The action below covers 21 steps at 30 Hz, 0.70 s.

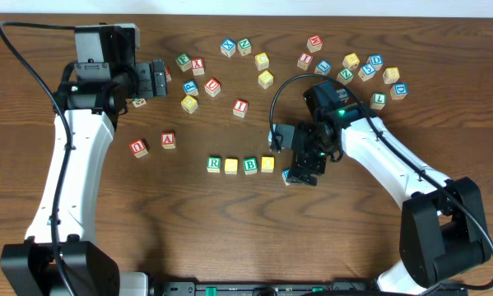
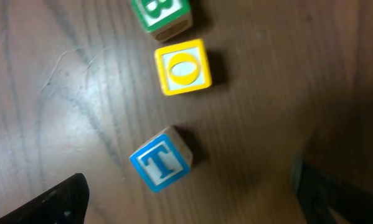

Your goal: Spell out ROBOT

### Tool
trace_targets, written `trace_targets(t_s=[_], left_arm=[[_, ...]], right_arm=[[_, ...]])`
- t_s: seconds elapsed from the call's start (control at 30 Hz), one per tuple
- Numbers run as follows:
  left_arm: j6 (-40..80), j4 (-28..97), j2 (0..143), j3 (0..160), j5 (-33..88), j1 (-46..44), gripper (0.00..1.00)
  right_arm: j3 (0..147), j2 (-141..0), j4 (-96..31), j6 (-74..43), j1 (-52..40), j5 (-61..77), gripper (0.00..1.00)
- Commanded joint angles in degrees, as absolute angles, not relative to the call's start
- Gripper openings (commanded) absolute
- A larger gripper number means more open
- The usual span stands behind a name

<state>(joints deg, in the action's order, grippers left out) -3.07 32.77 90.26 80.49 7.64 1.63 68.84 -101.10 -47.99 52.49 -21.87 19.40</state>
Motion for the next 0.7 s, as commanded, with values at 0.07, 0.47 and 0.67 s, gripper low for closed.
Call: trace_targets(t_s=[0.07, 0.47, 0.67], left_arm=[[-3.4, 32.8, 89.4, 81.2, 8.4, 1.7, 0.98], [-3.4, 32.8, 89.4, 81.2, 8.4, 1.7, 0.98], [-3.4, 32.8, 89.4, 81.2, 8.4, 1.7, 0.98]], right_arm=[[69.7, -101.1, -45.9, 51.3, -21.5, 17.7, 0.92], [69.7, -101.1, -47.4, 62.4, -21.5, 17.7, 0.99], [69.7, -101.1, -47.5, 62.4, -21.5, 18.5, 0.99]])
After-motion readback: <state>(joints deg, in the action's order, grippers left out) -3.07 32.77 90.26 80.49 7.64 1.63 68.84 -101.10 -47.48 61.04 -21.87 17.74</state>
